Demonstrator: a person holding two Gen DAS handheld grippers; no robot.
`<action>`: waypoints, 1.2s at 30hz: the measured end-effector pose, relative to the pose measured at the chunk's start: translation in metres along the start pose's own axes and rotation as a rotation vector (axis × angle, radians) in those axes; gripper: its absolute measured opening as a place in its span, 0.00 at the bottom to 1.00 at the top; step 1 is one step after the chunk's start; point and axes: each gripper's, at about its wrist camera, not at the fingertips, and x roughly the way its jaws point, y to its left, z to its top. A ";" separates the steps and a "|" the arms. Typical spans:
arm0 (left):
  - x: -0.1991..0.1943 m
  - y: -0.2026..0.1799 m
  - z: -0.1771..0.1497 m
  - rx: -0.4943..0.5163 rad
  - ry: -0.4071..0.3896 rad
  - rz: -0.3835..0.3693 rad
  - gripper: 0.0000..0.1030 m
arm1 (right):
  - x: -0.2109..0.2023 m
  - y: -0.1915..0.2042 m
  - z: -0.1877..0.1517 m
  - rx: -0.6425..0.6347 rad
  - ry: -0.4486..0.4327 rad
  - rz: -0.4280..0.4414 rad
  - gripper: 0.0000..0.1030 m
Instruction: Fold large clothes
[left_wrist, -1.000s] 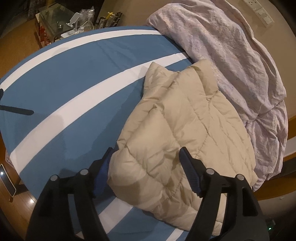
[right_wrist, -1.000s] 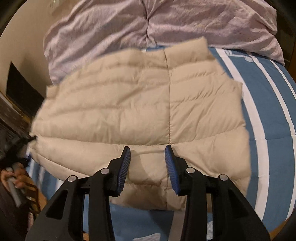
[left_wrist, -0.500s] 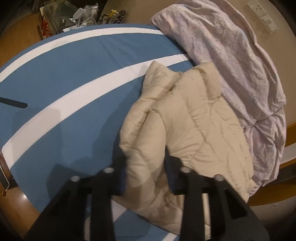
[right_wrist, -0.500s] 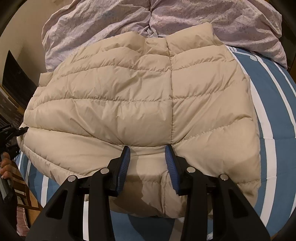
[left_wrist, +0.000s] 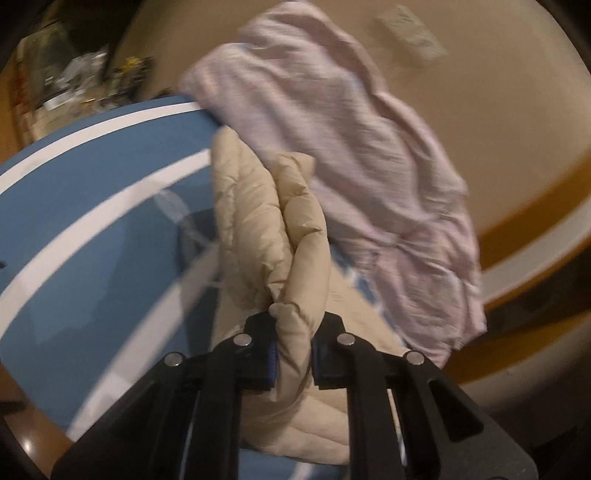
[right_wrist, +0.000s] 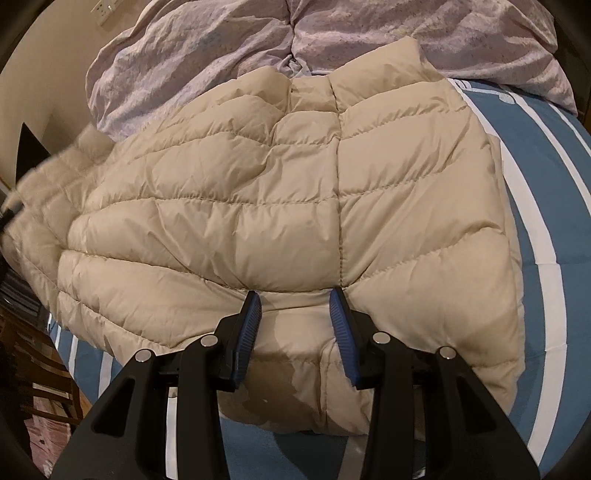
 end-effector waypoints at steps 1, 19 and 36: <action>0.000 -0.014 -0.002 0.022 0.005 -0.031 0.12 | 0.000 -0.001 0.000 0.003 0.000 0.003 0.41; 0.058 -0.176 -0.096 0.284 0.310 -0.356 0.12 | 0.001 -0.010 0.001 0.065 0.007 0.046 0.41; 0.128 -0.213 -0.154 0.331 0.519 -0.346 0.12 | -0.008 -0.039 -0.010 0.108 -0.016 0.120 0.38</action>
